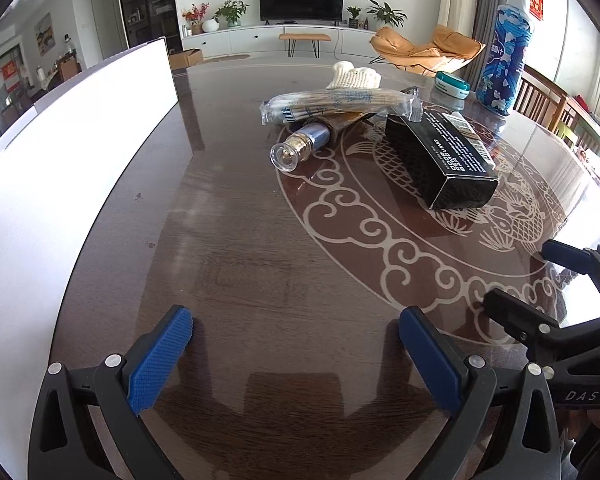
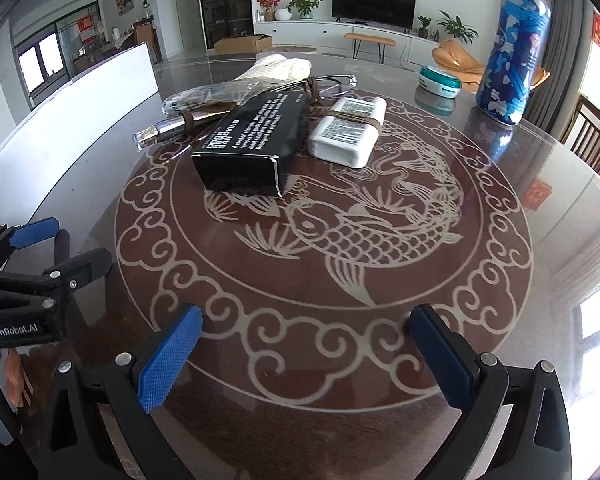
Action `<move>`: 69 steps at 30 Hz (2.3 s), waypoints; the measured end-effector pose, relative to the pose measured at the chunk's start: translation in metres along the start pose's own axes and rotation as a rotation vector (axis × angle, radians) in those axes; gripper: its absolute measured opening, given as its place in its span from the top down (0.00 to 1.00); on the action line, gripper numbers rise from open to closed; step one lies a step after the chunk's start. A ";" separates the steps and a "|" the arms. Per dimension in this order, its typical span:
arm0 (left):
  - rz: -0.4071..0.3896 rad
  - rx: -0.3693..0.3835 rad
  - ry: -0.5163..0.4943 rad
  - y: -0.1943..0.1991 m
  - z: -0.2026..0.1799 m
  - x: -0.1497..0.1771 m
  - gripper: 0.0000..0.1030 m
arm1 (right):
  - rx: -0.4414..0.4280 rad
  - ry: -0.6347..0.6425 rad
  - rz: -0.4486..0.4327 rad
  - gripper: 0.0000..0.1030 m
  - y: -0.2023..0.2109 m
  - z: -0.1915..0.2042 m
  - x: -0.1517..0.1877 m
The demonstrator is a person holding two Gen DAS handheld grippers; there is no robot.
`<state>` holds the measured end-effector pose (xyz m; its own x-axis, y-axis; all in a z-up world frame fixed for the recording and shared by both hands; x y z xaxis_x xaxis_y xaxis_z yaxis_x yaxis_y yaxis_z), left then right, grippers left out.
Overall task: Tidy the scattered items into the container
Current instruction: 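Grasp the black ODOR REMOVING BAR box with the right gripper, then grasp the gold-and-blue cosmetic tube with the left gripper and lift it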
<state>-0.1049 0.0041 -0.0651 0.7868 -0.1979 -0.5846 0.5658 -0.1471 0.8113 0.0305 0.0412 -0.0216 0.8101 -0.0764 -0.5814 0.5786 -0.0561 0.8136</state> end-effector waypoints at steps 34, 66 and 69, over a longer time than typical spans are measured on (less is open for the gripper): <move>-0.001 -0.045 0.062 0.001 0.013 0.001 0.00 | 0.018 -0.018 -0.045 0.42 -0.045 0.002 -0.077; 0.001 0.119 -0.173 -0.052 -0.007 -0.072 0.00 | 0.086 -0.100 -0.044 0.42 -0.003 -0.060 -0.020; 0.002 0.135 -0.196 -0.065 -0.017 -0.092 0.00 | 0.086 -0.100 -0.044 0.42 -0.003 -0.060 -0.019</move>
<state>-0.2100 0.0488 -0.0641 0.7175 -0.3805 -0.5835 0.5159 -0.2726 0.8121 0.0185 0.1022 -0.0128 0.7681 -0.1704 -0.6172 0.5998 -0.1461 0.7867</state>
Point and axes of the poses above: each gripper's, at about its wrist camera, not at the fingertips, and y roughly against the way its jaws point, z to its left, x to its underside, the point moved 4 cm from there along -y, roughly the way its jaws point
